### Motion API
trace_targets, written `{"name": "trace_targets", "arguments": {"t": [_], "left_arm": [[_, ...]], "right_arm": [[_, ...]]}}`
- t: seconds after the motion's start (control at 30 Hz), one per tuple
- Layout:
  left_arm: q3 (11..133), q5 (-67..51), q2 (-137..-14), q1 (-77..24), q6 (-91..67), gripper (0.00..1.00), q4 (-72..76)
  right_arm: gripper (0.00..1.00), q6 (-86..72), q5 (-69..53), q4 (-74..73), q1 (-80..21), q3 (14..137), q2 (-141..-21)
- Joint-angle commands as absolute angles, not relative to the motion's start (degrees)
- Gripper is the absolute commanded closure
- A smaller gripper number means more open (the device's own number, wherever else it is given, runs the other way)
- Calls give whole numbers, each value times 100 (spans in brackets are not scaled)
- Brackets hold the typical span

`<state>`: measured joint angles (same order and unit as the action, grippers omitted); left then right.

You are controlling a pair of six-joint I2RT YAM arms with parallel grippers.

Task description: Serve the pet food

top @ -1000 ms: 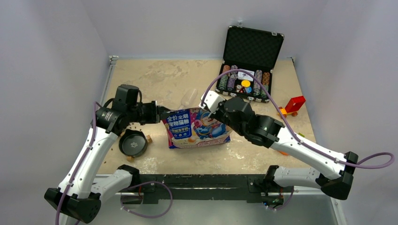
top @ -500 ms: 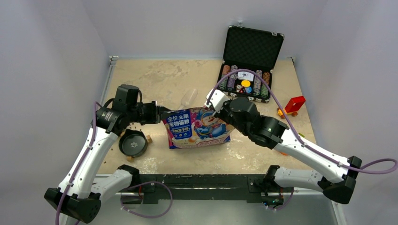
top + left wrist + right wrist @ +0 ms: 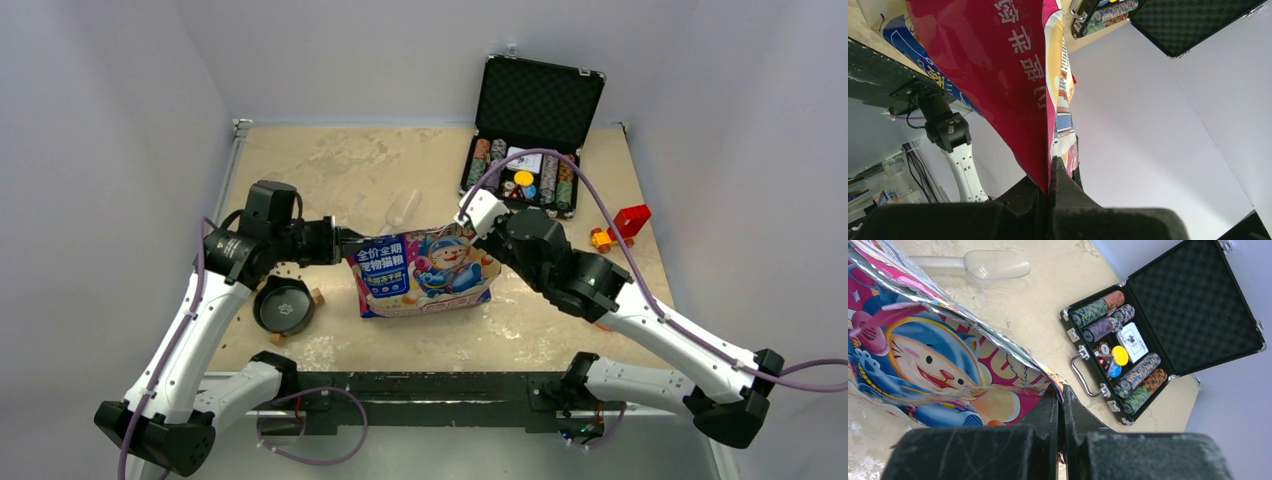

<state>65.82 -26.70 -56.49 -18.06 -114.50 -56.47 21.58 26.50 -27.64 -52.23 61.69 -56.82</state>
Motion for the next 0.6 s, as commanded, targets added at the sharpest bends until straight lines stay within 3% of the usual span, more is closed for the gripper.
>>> {"name": "trace_targets", "arguments": {"t": [0.0,0.13,0.2,0.3,0.37,0.57], "left_arm": [[6964,-2399,-5456,-1635,-11200,100,-6223],[6762,-2362,-5324,-1635,-11293,98,-6150],[6663,-2314,-5264,-1635,-11307,83,-6035],[6745,-2182,-5276,-1635,-11130,59,-6051],[6880,-2105,-5303,-1635,-10987,52,-6210],[6780,-2113,-5268,-1661,-11030,54,-6041]], "right_arm": [[100,2259,4655,-3344,-4580,6313,-5315],[100,2224,4202,-3532,-4579,6456,-5257],[100,2110,3763,-3722,-4619,6647,-5309],[72,1757,2776,-4146,-4763,7185,-5554],[49,1574,2252,-4258,-4929,7545,-5773],[42,1642,1695,-4211,-5787,8265,-6498]]}}
